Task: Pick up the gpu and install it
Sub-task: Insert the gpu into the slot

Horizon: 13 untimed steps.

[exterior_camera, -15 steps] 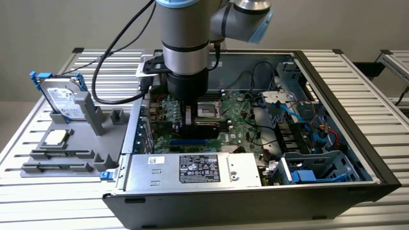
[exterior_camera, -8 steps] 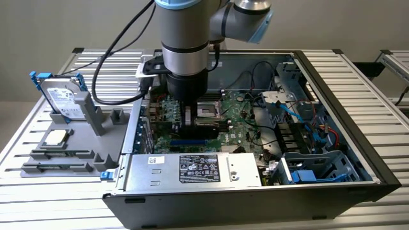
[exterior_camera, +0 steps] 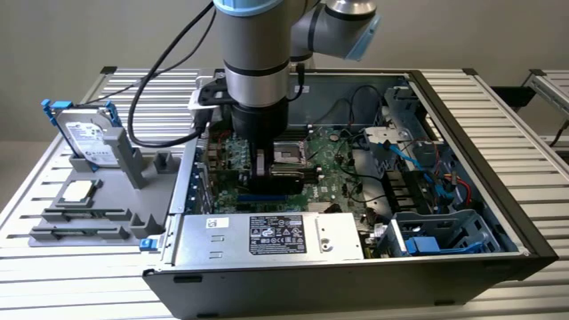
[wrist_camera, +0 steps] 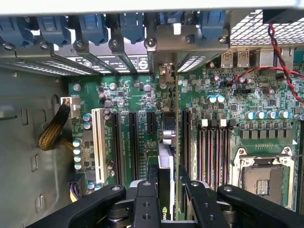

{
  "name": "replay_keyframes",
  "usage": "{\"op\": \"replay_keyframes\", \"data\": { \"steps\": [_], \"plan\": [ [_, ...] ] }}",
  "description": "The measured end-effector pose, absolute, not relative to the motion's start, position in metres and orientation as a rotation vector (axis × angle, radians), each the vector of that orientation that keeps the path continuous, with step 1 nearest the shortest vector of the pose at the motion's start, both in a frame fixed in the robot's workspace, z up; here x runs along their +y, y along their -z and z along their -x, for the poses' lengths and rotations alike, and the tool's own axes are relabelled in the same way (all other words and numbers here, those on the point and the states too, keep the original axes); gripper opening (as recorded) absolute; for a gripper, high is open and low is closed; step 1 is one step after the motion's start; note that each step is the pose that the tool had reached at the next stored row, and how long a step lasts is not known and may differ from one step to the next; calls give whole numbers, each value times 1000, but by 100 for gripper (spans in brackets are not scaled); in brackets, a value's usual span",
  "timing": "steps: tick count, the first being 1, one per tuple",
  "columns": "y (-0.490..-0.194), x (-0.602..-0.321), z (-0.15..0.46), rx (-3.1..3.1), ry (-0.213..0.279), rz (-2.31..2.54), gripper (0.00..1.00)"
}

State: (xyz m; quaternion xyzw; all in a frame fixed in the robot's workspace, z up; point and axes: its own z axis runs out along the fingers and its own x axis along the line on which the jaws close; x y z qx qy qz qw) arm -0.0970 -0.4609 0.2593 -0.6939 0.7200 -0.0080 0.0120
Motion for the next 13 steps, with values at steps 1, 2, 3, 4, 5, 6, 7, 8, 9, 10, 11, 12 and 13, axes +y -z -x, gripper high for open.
{"op": "replay_keyframes", "data": {
  "steps": [1,2,3,4,5,6,7,8,9,10,11,12,13],
  "plan": [
    [-259,-461,97,2245,25,2164,27],
    [-259,-461,97,2245,25,2164,27],
    [-259,-461,97,2245,24,2164,27],
    [-258,-461,97,2245,24,2164,27],
    [-258,-461,97,2246,23,2164,27],
    [-258,-461,97,2246,23,2165,27],
    [-257,-461,97,2247,22,2165,27],
    [-257,-461,97,2248,21,2166,27],
    [-257,-461,97,2248,21,2167,27],
    [-257,-461,97,2249,20,2167,27],
    [-256,-461,97,2249,20,2168,27],
    [-256,-461,97,2250,20,2168,27],
    [-256,-460,97,2250,20,2168,27]
  ]
}}
